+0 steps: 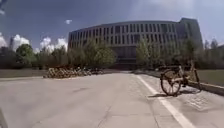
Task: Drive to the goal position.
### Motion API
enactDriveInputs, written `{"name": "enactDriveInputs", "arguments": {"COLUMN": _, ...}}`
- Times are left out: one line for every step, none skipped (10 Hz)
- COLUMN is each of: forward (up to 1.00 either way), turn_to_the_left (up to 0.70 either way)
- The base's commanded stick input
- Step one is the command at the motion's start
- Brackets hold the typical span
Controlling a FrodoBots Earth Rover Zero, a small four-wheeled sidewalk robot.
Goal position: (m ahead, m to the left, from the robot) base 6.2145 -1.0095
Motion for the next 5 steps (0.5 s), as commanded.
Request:
{"name": "enactDriveInputs", "arguments": {"forward": 1.0, "turn_to_the_left": -0.27}}
{"name": "enactDriveInputs", "arguments": {"forward": 1.0, "turn_to_the_left": -0.27}}
{"name": "enactDriveInputs", "arguments": {"forward": 1.0, "turn_to_the_left": -0.27}}
{"name": "enactDriveInputs", "arguments": {"forward": 1.0, "turn_to_the_left": -0.27}}
{"name": "enactDriveInputs", "arguments": {"forward": 1.0, "turn_to_the_left": -0.27}}
